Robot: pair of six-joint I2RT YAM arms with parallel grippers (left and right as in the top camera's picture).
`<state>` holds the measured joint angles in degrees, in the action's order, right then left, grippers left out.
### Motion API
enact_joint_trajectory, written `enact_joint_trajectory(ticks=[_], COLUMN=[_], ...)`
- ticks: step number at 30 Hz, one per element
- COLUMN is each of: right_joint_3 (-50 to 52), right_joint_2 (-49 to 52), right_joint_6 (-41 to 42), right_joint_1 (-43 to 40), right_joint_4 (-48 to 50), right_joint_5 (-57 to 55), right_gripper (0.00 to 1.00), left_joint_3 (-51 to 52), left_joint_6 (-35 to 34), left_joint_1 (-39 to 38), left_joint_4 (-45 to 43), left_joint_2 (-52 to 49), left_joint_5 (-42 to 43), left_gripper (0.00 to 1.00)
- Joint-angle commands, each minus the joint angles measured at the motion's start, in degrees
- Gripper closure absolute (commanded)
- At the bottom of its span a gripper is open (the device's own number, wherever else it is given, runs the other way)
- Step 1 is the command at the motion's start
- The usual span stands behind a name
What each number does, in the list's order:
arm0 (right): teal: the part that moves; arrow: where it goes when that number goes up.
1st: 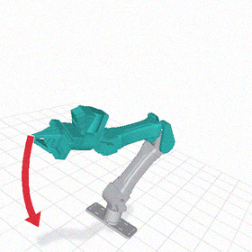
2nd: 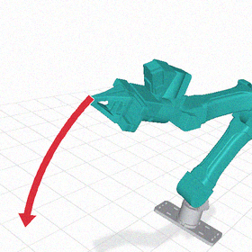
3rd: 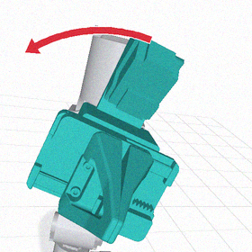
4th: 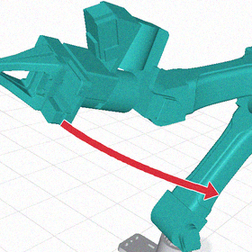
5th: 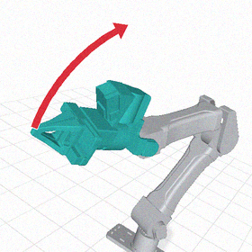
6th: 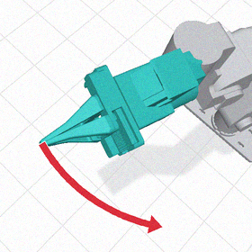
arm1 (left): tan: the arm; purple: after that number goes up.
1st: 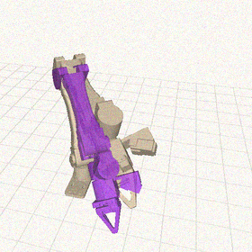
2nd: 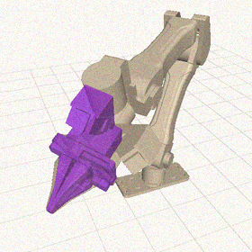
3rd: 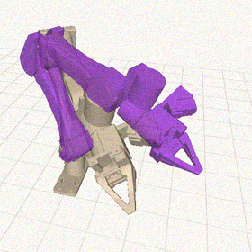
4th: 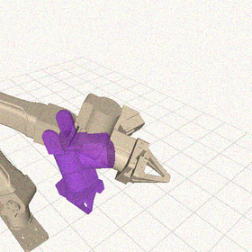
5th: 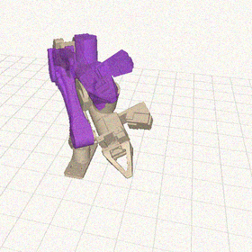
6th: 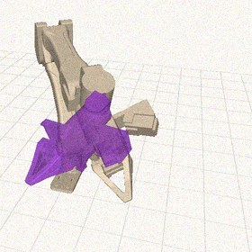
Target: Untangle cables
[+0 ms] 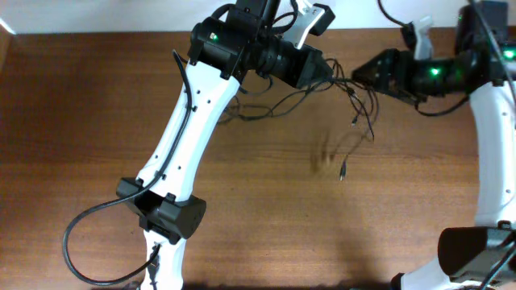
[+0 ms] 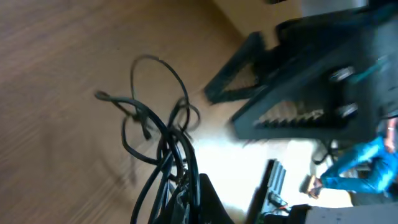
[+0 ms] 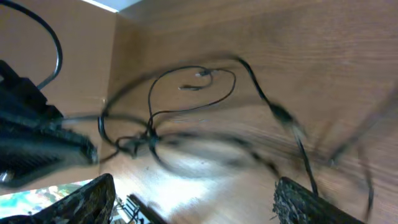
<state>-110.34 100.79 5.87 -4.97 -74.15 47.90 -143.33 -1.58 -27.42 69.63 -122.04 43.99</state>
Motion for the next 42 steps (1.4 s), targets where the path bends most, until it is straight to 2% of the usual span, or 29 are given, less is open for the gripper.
enact_joint_trajectory(ticks=[1, 9, 13, 15, 20, 25, 32, 38, 42], right_joint_3=[-0.4, -0.4, -0.4, -0.4, -0.4, 0.0, 8.1, 9.5, 9.5], right_joint_2=[-0.7, 0.5, 2.9, 5.5, 11.3, 13.0, 13.0, 13.0, 13.0], right_joint_6=[5.1, 13.9, 18.9, 19.1, 18.6, 16.9, 14.0, 11.9, 11.4], right_joint_1=[4.5, 7.0, 6.8, 6.4, 2.9, -3.1, -8.6, -8.6, -8.6], right_joint_4=[2.4, 8.6, 8.6, 8.1, 5.5, 3.0, 3.4, 3.4, 3.2], right_joint_5=[-3.8, -11.8, -24.7, -27.1, -27.9, -33.9, -36.4, -36.6, -36.6], right_gripper=[0.18, 0.18, 0.18, 0.19, 0.19, 0.19, 0.19, 0.19, 0.19], left_joint_3=[-0.9, -0.9, -2.3, -4.7, -12.2, -17.6, -29.1, -30.5, -30.5], left_joint_6=[-0.6, -1.9, -2.3, -2.3, -4.0, -6.3, -9.2, -11.3, -12.4], left_joint_1=[-0.2, -0.2, 0.9, 2.2, 9.1, 19.1, 31.7, 37.7, 44.1], left_joint_4=[-1.9, -3.1, -5.6, -5.5, -5.5, -5.7, -5.7, -6.1, -6.1], left_joint_2=[0.9, 0.9, 0.9, 0.9, 0.9, 0.9, 0.9, 1.0, 1.7], left_joint_5=[9.0, 21.4, 30.4, 32.2, 32.3, 32.3, 32.1, 32.1, 28.1], left_gripper=[1.00, 1.00, 1.00, 1.00, 1.00, 1.00, 1.00, 1.00, 1.00])
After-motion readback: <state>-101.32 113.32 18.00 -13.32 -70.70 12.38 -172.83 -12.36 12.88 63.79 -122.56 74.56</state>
